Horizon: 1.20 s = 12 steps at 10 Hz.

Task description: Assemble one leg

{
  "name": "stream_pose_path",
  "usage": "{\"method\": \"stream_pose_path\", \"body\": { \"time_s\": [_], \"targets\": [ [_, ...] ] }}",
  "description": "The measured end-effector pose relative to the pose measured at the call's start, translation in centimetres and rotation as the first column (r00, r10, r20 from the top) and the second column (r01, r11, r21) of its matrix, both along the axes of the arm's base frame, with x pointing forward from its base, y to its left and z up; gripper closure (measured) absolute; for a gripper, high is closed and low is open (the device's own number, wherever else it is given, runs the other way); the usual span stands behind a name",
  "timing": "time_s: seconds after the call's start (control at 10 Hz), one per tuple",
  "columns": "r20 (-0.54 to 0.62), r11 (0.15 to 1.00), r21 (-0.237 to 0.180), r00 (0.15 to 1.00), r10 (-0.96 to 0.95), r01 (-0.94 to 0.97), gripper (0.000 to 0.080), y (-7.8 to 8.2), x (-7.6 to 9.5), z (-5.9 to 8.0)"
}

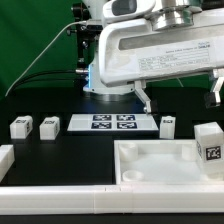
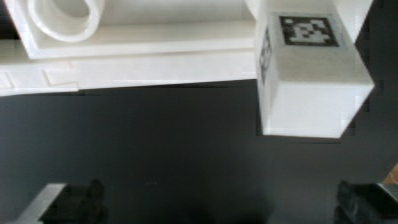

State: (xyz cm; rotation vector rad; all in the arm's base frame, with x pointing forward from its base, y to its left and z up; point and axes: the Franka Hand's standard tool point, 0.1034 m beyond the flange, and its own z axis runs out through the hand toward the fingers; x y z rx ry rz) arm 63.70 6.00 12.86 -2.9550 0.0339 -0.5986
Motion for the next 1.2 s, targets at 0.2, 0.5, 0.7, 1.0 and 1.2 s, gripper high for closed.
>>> {"method": "stream_pose_path", "body": {
  "time_s": [0.2,0.5,0.7,1.0,1.2],
  "targets": [
    [-0.001,1.0,0.003,1.0,-0.003,0.003,0.0151,0.2,0.0,-0.1],
    [-0.061,1.0,0.011,0.998,0.008,-0.008,0.0151,0.5,-0.4,-0.4],
    [-0.103,1.0,0.018,0.995,0.014,-0.012,0.0151,0.7,-0.8,-0.6],
    [-0.318,0.997,0.064,0.946,0.058,-0.04,0.0151,2.0,-1.1,-0.4],
    [-0.322,0.997,0.064,0.945,0.06,-0.042,0.0151,2.3,-1.3,-0.6]
  ]
}}
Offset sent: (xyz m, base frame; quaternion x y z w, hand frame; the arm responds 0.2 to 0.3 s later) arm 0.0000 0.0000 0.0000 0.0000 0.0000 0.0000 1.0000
